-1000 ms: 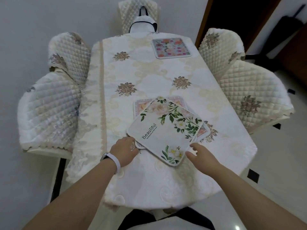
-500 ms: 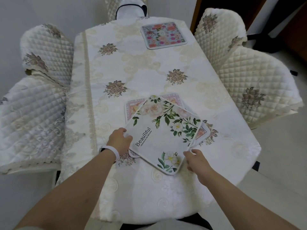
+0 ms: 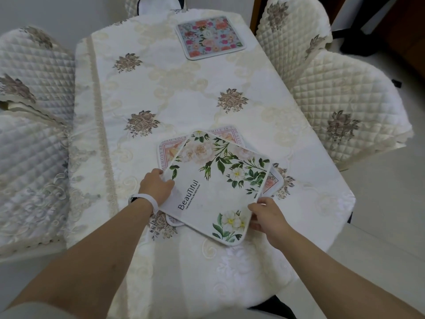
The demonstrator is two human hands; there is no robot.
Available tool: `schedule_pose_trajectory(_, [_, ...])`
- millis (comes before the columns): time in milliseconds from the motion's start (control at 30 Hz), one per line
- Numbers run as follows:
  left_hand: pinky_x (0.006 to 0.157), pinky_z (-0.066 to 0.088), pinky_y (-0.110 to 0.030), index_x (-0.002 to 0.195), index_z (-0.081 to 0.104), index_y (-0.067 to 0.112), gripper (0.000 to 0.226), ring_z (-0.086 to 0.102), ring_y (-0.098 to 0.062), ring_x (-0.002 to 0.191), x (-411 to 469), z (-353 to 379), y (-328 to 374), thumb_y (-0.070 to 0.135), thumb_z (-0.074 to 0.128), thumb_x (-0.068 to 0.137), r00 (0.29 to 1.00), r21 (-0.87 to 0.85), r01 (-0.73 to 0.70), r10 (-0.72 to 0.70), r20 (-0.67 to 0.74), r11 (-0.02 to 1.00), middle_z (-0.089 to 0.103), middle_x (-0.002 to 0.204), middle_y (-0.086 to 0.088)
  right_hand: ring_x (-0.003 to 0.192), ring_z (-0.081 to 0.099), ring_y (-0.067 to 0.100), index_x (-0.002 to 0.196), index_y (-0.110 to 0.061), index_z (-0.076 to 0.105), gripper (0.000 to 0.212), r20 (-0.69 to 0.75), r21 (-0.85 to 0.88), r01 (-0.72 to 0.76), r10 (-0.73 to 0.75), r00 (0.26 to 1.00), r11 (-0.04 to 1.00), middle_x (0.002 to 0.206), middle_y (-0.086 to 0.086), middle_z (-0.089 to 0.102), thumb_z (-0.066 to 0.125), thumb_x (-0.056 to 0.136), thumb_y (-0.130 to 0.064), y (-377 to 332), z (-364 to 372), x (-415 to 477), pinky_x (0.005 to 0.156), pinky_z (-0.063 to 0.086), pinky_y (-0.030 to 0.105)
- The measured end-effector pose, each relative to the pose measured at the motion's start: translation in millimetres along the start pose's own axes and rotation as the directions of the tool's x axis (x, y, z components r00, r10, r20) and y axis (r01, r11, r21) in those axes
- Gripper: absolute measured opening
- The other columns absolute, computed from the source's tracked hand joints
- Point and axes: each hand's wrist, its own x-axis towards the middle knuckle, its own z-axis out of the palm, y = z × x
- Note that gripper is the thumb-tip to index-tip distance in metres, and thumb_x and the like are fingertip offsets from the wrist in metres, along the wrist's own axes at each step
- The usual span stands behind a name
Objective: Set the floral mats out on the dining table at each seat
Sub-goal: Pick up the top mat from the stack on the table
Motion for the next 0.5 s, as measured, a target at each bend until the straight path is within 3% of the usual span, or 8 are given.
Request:
schedule_pose_trajectory(133, [0.068,0.045,-0.034,0.113,0.053,0.015,0.031,0.059,-0.025,0.085,9.2,1.0,11.1,0.033,0.055,0.088,0.998,-0.072,-0.003,0.007,0.058,0.997,0.063,0.104,-0.009,0.097,0.071,0.033,0.111,-0.017,0.055,0.023,0.016,-0.008,0.032,-0.032,0.999,0.999,0.109,0.011,0.069,0.056,0.090,-0.007,-8.7,1.8,6.9,0.086,0.058,0.056])
schedule_pose_trajectory(233, [0.059,0.041,-0.030,0.105,0.057,0.013,0.025,0.055,-0.020,0.072,16.7,-3.3,21.6,0.030,0.059,0.087,0.997,-0.097,0.011,-0.003,0.079,0.995,0.061,0.090,-0.006,0.100,0.069,0.034,0.108,-0.023,0.057,0.030,0.007,-0.040,0.059,-0.059,0.998,0.997,0.109,0.010,0.070,0.055,0.083,-0.007,-13.1,3.6,10.9,0.087,0.055,0.062])
schedule_pose_trajectory(333, [0.054,0.039,-0.029,0.099,0.058,0.008,0.023,0.053,-0.021,0.066,21.0,-8.3,27.2,0.023,0.063,0.082,0.997,-0.100,0.020,-0.012,0.078,0.995,0.061,0.086,-0.009,0.101,0.068,0.030,0.112,-0.026,0.058,0.037,-0.009,-0.025,0.101,-0.101,0.995,0.995,0.112,0.006,0.070,0.053,0.083,-0.004,-15.7,6.4,10.9,0.087,0.057,0.058])
schedule_pose_trajectory(500, [0.060,0.045,-0.030,0.103,0.057,0.009,0.022,0.059,-0.026,0.079,13.8,-10.3,26.2,0.020,0.063,0.085,0.995,-0.164,-0.046,0.060,0.082,0.985,0.065,0.098,-0.010,0.103,0.067,0.026,0.115,-0.024,0.058,0.040,-0.060,-0.009,0.147,-0.147,0.987,0.989,0.112,0.003,0.070,0.052,0.086,0.003,-18.4,4.8,5.3,0.092,0.057,0.048])
